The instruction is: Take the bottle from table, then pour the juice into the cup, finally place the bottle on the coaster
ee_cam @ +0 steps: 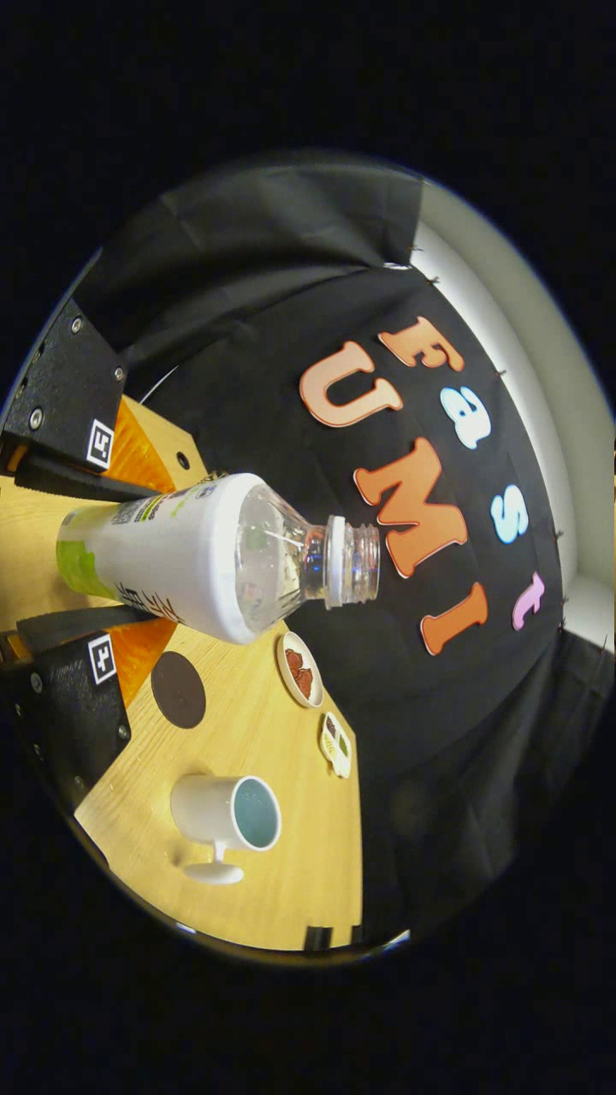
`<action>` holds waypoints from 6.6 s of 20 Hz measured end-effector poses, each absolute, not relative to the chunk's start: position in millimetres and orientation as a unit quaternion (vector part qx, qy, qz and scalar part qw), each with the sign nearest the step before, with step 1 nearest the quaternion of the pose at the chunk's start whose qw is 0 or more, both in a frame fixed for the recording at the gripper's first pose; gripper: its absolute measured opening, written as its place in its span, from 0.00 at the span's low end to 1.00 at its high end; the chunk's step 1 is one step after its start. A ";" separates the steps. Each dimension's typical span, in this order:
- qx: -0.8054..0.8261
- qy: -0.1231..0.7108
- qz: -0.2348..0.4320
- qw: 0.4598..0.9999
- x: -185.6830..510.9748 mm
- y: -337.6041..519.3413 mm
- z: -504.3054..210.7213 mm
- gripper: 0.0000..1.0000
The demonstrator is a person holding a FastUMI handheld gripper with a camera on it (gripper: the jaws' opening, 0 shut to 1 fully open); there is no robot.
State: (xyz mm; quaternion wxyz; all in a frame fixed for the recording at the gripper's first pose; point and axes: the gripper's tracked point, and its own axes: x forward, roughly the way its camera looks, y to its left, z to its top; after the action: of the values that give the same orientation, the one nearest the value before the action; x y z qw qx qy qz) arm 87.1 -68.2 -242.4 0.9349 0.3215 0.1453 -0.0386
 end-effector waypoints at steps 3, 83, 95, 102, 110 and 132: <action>0.402 0.132 -0.053 0.904 93.0 -79.0 -233.2 0.56; 0.795 0.135 -0.187 0.561 144.8 -137.6 -273.7 0.57; 0.805 0.141 -0.185 0.546 145.3 -134.2 -270.2 0.57; 0.810 0.143 -0.184 0.539 146.9 -135.2 -265.7 0.56; 0.819 0.143 -0.187 0.524 145.6 -138.4 -267.1 0.56; 0.840 0.131 -0.176 0.496 143.9 -143.9 -252.6 0.56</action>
State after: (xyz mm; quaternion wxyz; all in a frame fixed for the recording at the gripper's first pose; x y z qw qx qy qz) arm 143.9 -143.9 -252.6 0.4964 0.8398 0.1312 -0.1764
